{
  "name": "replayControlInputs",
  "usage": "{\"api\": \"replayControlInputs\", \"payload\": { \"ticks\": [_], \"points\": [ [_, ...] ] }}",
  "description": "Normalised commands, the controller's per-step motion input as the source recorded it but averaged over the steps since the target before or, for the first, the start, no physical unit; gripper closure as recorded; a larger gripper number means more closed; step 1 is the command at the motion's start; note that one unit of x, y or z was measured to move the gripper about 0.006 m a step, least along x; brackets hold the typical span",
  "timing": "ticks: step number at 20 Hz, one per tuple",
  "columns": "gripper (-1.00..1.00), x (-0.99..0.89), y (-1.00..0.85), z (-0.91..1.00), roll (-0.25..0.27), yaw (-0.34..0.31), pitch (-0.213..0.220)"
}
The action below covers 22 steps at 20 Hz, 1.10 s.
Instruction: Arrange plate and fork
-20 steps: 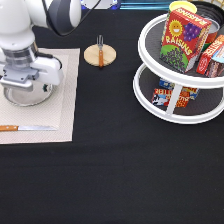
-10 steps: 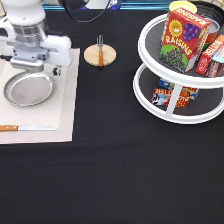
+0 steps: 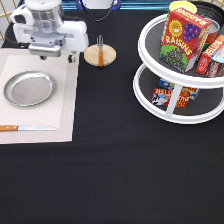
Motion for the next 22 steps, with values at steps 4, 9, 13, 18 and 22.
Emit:
{"api": "replayControlInputs", "payload": {
  "ticks": [4, 9, 13, 18, 22],
  "points": [
    [-1.00, -0.69, 0.71, 0.00, 0.000, 0.076, -0.077],
    [-1.00, -0.69, 0.72, -0.02, 0.000, 0.072, -0.069],
    [-1.00, -0.81, 0.64, -0.17, 0.000, 0.065, -0.057],
    [-1.00, -0.92, 0.39, -0.41, 0.003, 0.045, -0.072],
    [-1.00, -0.84, 0.06, -0.56, 0.000, 0.000, -0.074]
  ]
}}
